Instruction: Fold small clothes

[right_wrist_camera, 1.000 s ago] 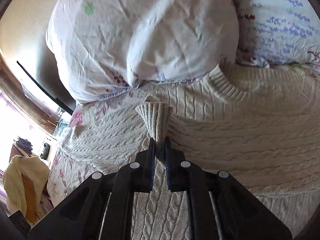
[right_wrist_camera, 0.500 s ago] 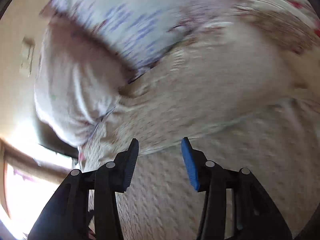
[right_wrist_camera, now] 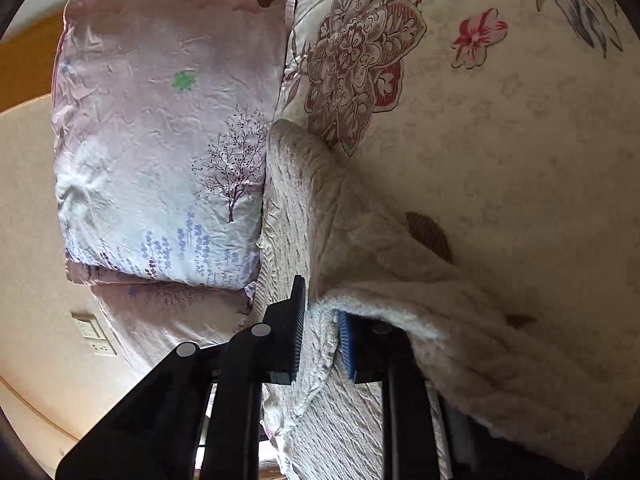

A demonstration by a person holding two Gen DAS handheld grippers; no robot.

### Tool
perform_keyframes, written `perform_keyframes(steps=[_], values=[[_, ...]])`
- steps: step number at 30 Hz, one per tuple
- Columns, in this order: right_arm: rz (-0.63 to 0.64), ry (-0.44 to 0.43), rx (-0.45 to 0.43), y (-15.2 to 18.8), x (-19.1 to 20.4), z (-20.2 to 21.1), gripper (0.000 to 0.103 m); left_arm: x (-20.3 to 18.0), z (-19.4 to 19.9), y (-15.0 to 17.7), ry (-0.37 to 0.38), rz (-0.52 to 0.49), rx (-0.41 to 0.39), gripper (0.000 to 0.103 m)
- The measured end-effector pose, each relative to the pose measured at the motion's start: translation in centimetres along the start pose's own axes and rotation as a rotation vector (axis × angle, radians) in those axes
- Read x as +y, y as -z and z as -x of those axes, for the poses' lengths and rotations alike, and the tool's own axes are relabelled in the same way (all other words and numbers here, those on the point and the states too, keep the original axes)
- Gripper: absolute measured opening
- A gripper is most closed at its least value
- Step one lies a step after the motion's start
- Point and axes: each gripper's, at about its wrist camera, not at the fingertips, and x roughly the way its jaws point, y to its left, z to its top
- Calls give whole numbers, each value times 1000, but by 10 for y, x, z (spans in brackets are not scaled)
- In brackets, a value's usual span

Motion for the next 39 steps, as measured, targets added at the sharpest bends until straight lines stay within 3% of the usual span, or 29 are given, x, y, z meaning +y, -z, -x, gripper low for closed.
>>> perform_keyframes(steps=[6, 10, 16, 19, 21, 23, 24, 28, 33, 36, 37, 39], values=[[-63, -47, -153, -24, -15, 36, 10, -3, 1, 2, -7, 1, -5, 101], [-76, -8, -116, -27, -23, 40, 10, -4, -2, 2, -7, 4, 4, 101], [-22, 59, -128, -18, -17, 71, 11, -3, -3, 1, -2, -2, 2, 101], [113, 134, -156, -12, 4, 88, 12, 0, -4, 1, -11, 5, 10, 101], [258, 199, -173, -6, 29, 87, 18, 1, -4, 1, -23, 2, 12, 101], [446, 289, -162, 3, 55, 73, 63, 1, -4, 2, -36, -10, 18, 101], [531, 323, -139, 10, 66, 61, 66, 0, -4, 2, -44, -16, 21, 101], [774, 421, -25, 38, 88, 7, 64, -2, -3, 1, -82, -46, 23, 101], [974, 561, 78, 76, 78, -38, 63, 4, 4, -2, -129, -51, 13, 101], [1149, 673, 63, 98, 78, -51, 63, 14, 9, -5, -156, -26, 0, 101], [1163, 666, 58, 101, 81, -50, 63, 18, 11, -7, -166, -16, -8, 101], [1137, 557, 71, 106, 86, -44, 63, 29, 16, -14, -175, 9, -30, 101]])
